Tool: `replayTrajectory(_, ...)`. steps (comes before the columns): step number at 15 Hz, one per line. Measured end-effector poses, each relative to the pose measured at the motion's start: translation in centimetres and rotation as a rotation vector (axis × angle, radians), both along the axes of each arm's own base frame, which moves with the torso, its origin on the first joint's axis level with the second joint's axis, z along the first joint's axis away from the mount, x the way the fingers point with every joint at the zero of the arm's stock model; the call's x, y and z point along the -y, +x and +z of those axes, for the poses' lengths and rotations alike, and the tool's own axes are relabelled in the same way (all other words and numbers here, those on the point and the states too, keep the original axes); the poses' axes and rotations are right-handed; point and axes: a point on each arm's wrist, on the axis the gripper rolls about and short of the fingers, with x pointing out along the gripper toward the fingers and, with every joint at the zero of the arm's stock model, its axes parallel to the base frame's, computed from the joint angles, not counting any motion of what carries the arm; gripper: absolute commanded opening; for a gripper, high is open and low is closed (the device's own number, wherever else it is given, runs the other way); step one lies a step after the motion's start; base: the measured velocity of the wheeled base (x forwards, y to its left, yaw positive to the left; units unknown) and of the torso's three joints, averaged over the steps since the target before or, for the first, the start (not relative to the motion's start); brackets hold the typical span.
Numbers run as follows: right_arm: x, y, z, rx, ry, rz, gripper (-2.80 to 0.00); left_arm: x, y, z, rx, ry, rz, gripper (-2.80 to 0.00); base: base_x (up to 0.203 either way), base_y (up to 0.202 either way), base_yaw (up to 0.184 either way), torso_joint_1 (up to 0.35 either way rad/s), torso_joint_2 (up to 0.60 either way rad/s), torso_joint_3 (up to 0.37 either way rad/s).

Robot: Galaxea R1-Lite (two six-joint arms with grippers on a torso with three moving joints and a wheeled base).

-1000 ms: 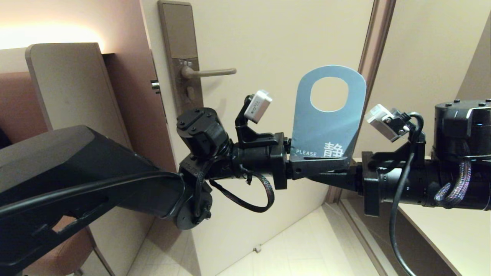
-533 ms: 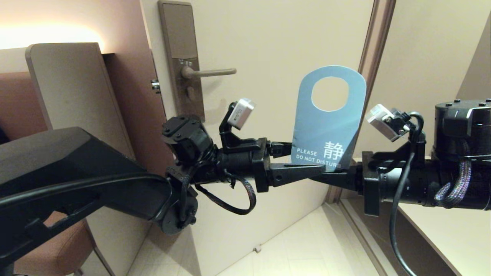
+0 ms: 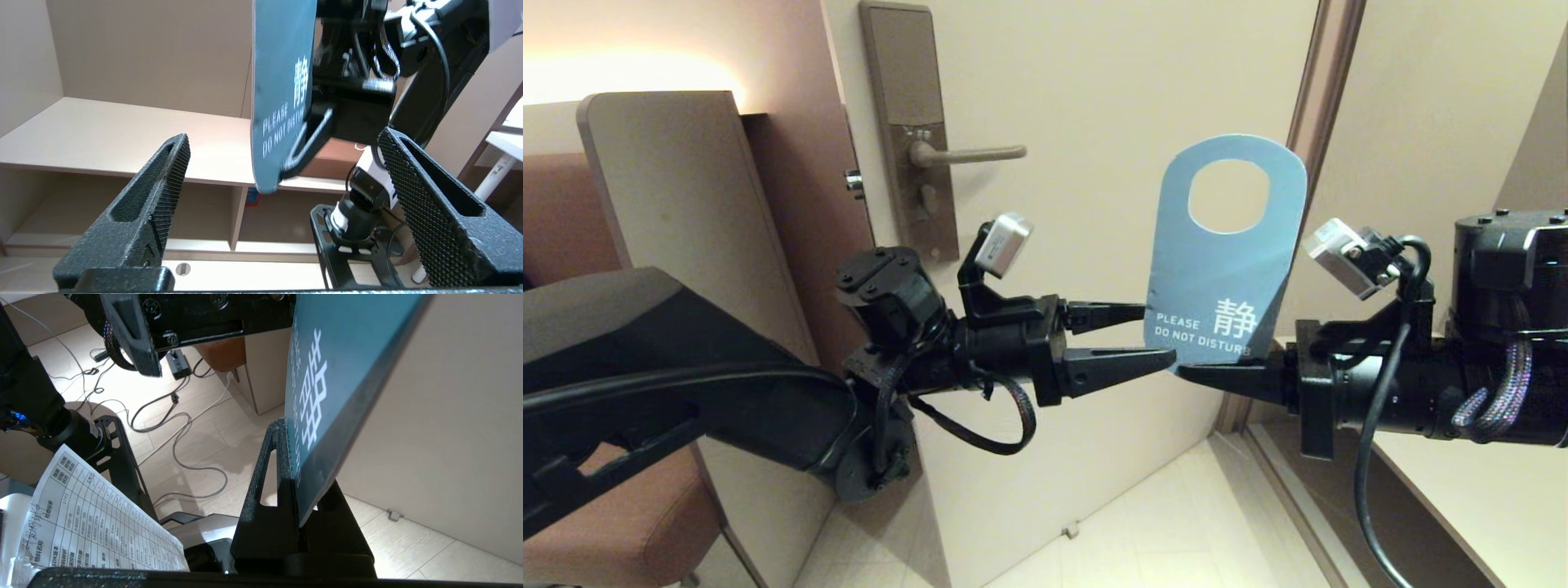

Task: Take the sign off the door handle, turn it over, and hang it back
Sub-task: Hand it to the other hand, then hang the sign back with the other side facing out

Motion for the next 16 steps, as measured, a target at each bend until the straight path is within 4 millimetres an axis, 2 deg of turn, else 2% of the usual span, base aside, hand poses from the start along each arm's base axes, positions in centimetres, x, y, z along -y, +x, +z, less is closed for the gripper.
replayTrajectory(7,0.3,-0.2,0.3,0.01,0.004,-0.008,-2.8,-2.1,-1.6,-0.9,-0.006,0.041,0.035,0.0,0.0,0.0,0.0,0.0,0.0,0.0)
replayTrajectory(8,0.3,-0.2,0.2,0.01,0.004,-0.01,-2.8,-2.4,-1.9,-0.8,-0.007,0.043,0.041,-2.8,0.0,0.0,0.0,0.0,0.0,0.0)
replayTrajectory(16,0.9,-0.9,0.0,0.018,0.002,-0.027,-2.8,-4.8,-4.2,-0.2,0.008,0.064,0.085,-2.8,0.0,0.0,0.0,0.0,0.0,0.0)
